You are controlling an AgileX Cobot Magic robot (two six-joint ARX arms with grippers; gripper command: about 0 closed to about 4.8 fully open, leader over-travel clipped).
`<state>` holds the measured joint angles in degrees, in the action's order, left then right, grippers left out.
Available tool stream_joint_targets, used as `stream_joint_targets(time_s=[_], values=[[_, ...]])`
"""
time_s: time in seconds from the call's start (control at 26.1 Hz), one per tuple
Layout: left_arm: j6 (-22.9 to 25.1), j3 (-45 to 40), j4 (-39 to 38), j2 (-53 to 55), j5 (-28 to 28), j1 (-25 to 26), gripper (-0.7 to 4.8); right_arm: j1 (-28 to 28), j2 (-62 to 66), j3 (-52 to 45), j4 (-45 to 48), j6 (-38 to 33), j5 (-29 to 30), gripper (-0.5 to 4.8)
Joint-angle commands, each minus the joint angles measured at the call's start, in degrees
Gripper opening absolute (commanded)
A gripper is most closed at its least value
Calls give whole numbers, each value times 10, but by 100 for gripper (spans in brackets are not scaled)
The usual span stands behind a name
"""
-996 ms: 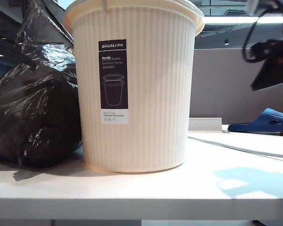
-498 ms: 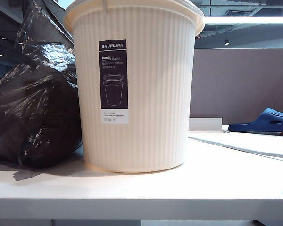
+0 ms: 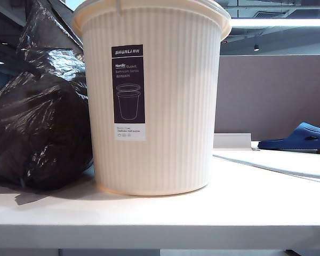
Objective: Open the ring lid of the trash can, pull out the black garbage bag inside, and place it on the table.
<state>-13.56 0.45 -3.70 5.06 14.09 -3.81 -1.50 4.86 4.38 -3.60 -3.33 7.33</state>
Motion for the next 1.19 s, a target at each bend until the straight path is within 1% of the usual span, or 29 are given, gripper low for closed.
stream_joint_targets(time_s=[0.04,0.46,0.57,0.65,1.19], values=[[0,1,6,0,1,-1,-6,-1,-10,-20,28,-26,-12,-2],[0,1,6,0,1,-1,-6,-3,-37,-42,14,-27,-14,-2],[0,1,6,0,1,-1,-6,-3,-47,-42,-26,-26,-14,-1],[0,1,6,0,1,-1,-6,-3,-47,-42,-36,-27,-12,-1],[0,1,3,-10,1,-1,-6,-3,-47,-42,-35,-26,-12,-1]])
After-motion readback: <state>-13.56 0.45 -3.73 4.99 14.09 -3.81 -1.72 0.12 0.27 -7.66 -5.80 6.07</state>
